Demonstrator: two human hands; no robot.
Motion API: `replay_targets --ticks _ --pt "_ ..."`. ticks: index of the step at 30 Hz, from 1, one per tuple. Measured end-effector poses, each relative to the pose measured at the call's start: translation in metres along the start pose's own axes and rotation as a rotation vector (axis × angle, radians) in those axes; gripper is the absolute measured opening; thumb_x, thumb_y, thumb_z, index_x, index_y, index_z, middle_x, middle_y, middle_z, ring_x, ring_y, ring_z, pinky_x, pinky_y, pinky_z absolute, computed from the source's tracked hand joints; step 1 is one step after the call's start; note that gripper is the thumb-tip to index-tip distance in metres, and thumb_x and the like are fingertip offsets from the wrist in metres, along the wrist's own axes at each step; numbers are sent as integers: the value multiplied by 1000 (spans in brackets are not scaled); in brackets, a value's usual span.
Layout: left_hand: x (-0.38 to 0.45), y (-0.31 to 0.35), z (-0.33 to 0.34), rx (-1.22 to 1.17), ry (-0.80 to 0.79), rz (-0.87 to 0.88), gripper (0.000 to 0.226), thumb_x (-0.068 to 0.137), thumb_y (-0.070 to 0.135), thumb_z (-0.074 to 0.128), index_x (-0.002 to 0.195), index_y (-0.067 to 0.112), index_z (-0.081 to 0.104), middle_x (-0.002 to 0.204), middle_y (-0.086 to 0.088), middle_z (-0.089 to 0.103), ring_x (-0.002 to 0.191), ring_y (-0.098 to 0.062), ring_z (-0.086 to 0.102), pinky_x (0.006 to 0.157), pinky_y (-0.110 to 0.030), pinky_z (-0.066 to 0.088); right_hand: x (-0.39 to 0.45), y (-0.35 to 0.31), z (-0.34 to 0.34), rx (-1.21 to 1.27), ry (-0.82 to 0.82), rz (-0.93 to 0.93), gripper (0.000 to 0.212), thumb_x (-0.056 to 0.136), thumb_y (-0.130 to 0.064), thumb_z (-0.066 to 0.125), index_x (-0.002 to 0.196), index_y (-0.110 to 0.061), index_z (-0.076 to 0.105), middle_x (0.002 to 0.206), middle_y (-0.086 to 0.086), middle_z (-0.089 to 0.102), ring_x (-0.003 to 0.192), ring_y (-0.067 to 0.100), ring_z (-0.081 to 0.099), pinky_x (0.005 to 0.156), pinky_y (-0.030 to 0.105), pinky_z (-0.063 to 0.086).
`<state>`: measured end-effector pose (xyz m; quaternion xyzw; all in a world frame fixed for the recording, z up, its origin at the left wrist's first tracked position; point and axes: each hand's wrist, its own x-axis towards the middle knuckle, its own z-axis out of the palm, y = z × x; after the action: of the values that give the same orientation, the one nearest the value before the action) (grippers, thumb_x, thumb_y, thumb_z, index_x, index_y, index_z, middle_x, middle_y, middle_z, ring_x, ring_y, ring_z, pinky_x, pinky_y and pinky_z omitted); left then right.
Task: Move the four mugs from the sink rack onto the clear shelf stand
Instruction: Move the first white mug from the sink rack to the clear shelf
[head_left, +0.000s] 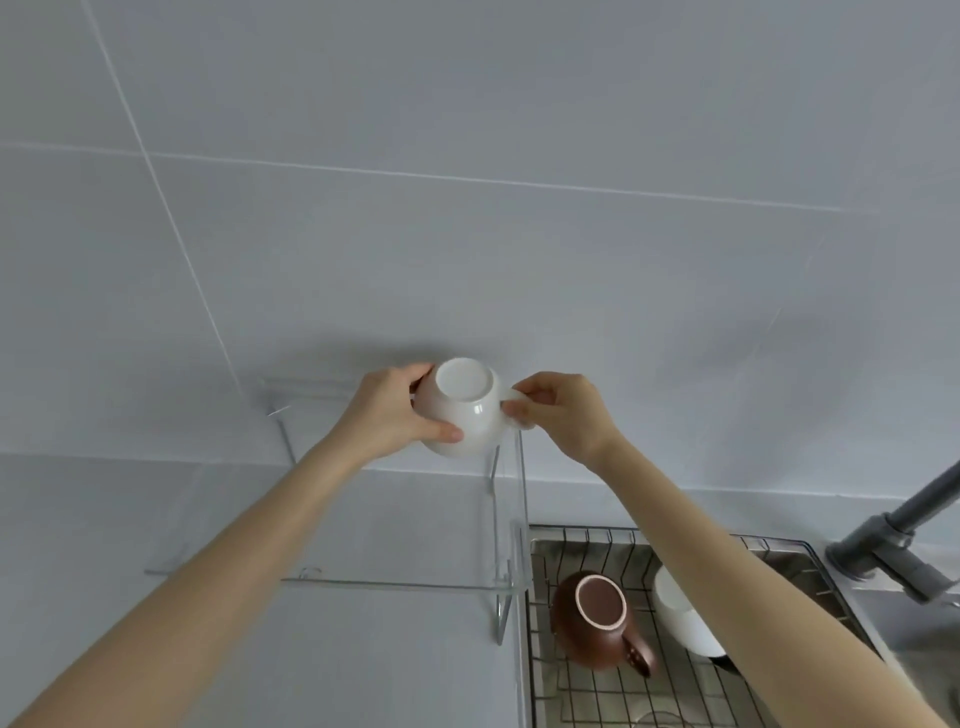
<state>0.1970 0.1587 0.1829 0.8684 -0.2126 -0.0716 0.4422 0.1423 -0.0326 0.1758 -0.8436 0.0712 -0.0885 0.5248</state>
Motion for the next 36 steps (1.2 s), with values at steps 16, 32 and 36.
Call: replay_targets --ticks 16,32,36 --pt "9 -33 9 -80 -14 -106 63 42 29 80 103 21 67 102 0 72 99 -15 65 91 -41 52 18 17 23 -185 -26 -71 14 80 -9 62 89 -1 69 82 28 68 70 25 53 71 39 49" --pt "6 -14 21 260 -3 -80 78 61 26 80 128 14 43 136 -7 48 127 -25 42 94 -32 39 0 18 -19 -162 60 -16 27 82 -9 63 108 -6 65 109 13 70 99 16 63 91 16 46" --pt "-16 37 53 287 118 238 78 71 28 72 137 15 34 149 -6 33 138 -20 28 110 -31 25 -39 38 -75 -116 199 52 18 82 -13 63 98 -14 70 96 5 72 91 15 64 96 35 49"
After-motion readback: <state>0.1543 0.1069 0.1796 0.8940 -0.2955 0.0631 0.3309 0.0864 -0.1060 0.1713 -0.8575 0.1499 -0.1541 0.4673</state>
